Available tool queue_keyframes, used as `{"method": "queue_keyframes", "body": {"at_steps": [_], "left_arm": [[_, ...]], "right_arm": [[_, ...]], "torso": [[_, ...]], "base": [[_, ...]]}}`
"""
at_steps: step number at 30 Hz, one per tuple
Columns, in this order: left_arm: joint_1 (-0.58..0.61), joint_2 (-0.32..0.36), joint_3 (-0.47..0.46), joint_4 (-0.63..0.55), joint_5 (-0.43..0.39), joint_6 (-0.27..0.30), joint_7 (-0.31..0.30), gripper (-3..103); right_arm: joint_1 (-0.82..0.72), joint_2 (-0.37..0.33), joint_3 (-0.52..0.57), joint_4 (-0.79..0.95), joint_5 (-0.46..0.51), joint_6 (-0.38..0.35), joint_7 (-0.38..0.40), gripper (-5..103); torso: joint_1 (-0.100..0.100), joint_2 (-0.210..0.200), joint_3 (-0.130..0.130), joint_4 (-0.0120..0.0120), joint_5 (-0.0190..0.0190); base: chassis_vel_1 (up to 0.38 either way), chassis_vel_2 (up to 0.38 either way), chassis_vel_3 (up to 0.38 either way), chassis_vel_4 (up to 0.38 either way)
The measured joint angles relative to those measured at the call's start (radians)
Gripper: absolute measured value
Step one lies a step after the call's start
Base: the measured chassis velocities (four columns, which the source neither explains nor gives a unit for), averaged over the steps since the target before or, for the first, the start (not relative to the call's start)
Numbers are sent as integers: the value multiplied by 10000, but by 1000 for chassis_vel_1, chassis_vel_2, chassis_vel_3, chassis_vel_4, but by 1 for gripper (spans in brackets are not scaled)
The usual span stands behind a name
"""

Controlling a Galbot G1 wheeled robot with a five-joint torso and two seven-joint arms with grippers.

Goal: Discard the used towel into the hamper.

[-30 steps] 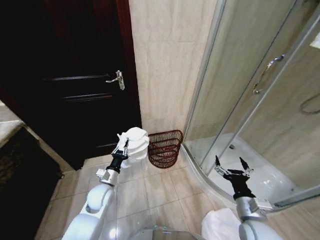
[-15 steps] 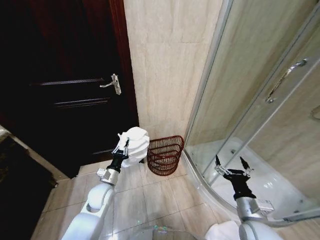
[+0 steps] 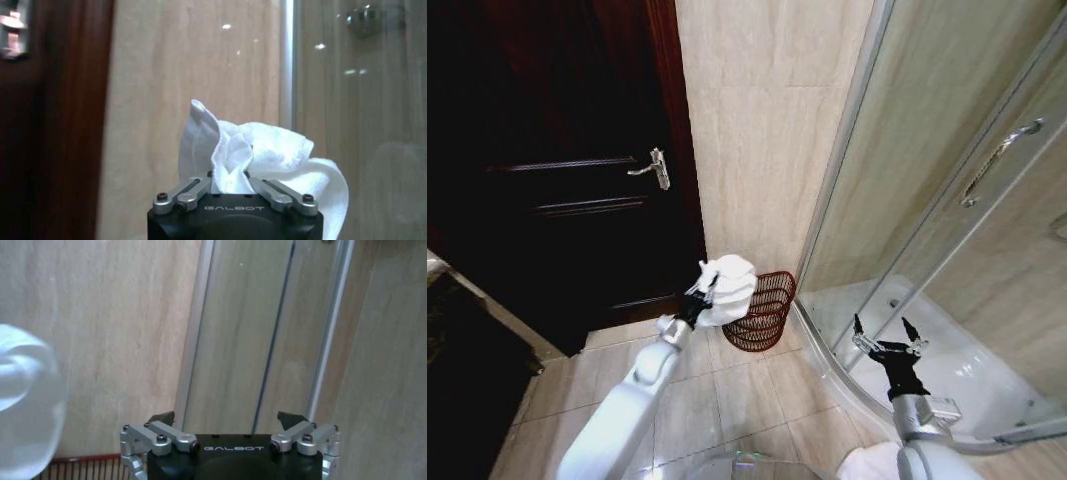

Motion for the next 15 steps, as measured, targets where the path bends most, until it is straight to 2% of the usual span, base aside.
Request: {"method": "queue_keyframes", "body": {"at_steps": [6, 9, 10, 15], "left_arm": [[-1192, -449, 896, 1264, -67, -149, 6, 10], [-2129, -999, 1456, 2628, 131, -307, -98, 10], [-2129, -999, 1456, 2628, 131, -307, -98, 10], [-3350, -1982, 1825, 4970, 905, -624, -441, 10]], "right_arm": [[-157, 0, 130, -71, -103, -16, 122, 100], [-157, 0, 198, -97, -106, 4, 177, 100], [-157, 0, 198, -97, -106, 4, 177, 100], [-191, 0, 255, -67, -99, 175, 264, 100]], "torso": [[-1, 4, 0, 1, 1], [0, 6, 2, 3, 1], [0, 6, 2, 3, 1], [3, 8, 4, 0, 1]], "base": [[0, 0, 0, 0], [0, 0, 0, 0], [0, 0, 0, 0], [0, 0, 0, 0]]}}
